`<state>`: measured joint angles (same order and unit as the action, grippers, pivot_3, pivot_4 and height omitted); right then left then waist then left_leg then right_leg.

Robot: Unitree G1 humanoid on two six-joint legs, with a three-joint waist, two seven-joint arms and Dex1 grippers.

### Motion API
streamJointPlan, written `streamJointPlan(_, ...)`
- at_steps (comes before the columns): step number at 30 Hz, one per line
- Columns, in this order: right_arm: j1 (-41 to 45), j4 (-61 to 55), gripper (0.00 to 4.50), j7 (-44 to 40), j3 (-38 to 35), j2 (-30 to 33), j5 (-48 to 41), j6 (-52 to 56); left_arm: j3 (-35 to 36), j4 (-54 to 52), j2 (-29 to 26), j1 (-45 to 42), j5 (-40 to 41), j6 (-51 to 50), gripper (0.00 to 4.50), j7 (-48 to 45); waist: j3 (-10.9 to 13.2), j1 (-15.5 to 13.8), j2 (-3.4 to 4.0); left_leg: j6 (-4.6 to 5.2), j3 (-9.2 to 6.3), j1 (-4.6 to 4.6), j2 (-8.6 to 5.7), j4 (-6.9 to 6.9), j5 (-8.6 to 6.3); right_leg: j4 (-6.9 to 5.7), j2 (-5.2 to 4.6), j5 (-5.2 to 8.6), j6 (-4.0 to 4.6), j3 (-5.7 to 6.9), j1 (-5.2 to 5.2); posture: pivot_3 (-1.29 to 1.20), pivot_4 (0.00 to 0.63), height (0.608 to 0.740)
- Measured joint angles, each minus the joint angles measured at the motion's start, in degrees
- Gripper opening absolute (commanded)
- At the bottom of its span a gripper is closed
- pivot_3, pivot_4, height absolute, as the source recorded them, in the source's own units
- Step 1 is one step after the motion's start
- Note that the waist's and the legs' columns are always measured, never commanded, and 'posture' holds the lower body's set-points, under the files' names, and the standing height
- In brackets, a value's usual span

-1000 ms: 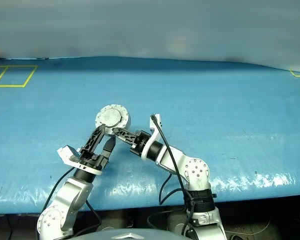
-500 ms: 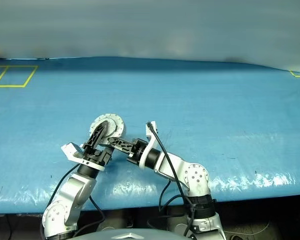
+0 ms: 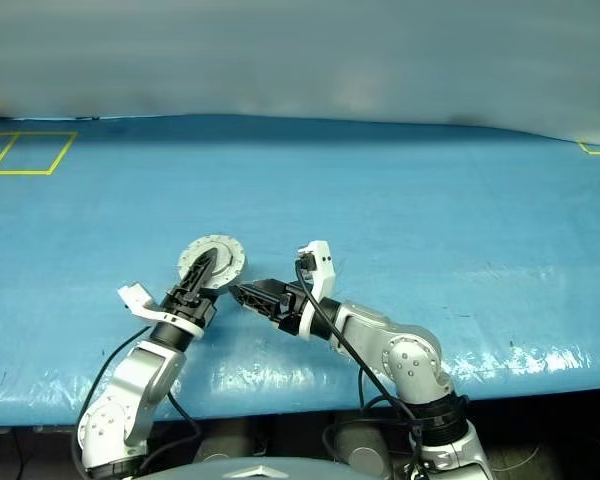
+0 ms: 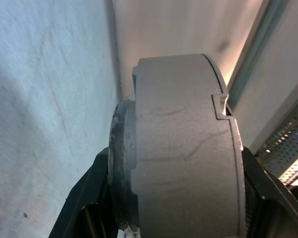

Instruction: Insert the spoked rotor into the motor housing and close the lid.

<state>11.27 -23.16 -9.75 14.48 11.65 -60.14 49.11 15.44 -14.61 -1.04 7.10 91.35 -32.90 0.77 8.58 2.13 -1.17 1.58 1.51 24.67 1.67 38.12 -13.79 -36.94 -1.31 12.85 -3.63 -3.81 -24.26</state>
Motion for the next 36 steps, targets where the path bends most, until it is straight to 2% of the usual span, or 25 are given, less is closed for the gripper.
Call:
streamJointPlan(2,-0.99,-1.64,4.5,-2.92,3.1,2.92,7.43,-3.86,1.24,2.75,-1.94,-3.03,-1.19,0.47,2.44,0.96,-0.01,-0.19,-0.02,-0.07,-0.07,0.01,0.0,-0.01,0.04,-0.02,0.04,0.01,0.02,0.08,0.02,0.0,0.15,0.74)
streamJointPlan(7,-3.9,-1.87,4.5,-6.41,8.95,9.91,26.92,-15.0,2.56,12.9,-7.32,-12.83,-7.43,0.51,2.44,1.45,-0.02,-0.92,-0.07,-0.04,0.07,0.02,-0.15,0.07,0.08,0.05,-0.06,-0.07,-0.1,0.05,0.12,0.0,0.15,0.74)
streamJointPlan(11,-7.85,0.37,4.5,-6.81,10.49,10.24,37.67,-23.13,3.13,23.96,-9.75,-21.86,-13.92,0.64,2.44,-1.31,-0.05,-1.07,-0.13,-0.04,0.1,0.0,-0.18,0.06,0.1,0.05,-0.06,-0.12,-0.18,0.06,0.14,0.0,0.15,0.74)
streamJointPlan(18,-15.13,5.08,4.5,-5.32,8.47,4.57,46.27,-36.07,4.21,44.4,-11.48,-37.91,-26.3,3.34,2.44,-8.43,-0.02,-1.22,-0.17,-0.05,0.07,0.03,-0.2,0.02,0.1,0.07,-0.07,-0.23,-0.37,0.1,0.14,0.0,0.15,0.74)
streamJointPlan(26,-17.15,6.12,4.5,-5.36,7.39,1.68,49.8,-37.44,7.55,67.89,-12.14,-53.23,-36.57,8.35,2.44,-14.13,0.01,-1.04,-0.22,-0.05,0.02,0.05,-0.2,-0.04,0.1,0.09,-0.07,-0.25,-0.41,0.14,0.12,0.0,0.15,0.74)
streamJointPlan(31,-17.14,6.28,4.5,-5.85,7.41,1.23,51.4,-37.17,8.57,76.84,-12.12,-58.89,-41.94,9.78,2.44,-15.4,0.02,-1.01,-0.24,-0.06,0.0,0.06,-0.2,-0.06,0.1,0.08,-0.08,-0.25,-0.42,0.15,0.1,0.0,0.15,0.74)
streamJointPlan(35,-17.13,6.27,4.5,-6.73,7.39,0.93,51.92,-36.17,9.2,79.45,-12.11,-60.48,-45.1,10.52,2.44,-16.9,0.02,-0.93,-0.24,-0.07,0.0,0.04,-0.19,-0.06,0.1,0.04,-0.08,-0.25,-0.42,0.14,0.11,0.0,0.15,0.74)
streamJointPlan(36,-17.11,6.27,4.5,-6.88,7.35,0.73,51.92,-35.98,9.48,79.48,-12.1,-60.49,-45.44,10.5,2.79,-17.01,0.02,-0.92,-0.24,-0.07,-0.01,0.03,-0.18,-0.06,0.11,0.03,-0.08,-0.25,-0.42,0.14,0.1,0.0,0.15,0.74)
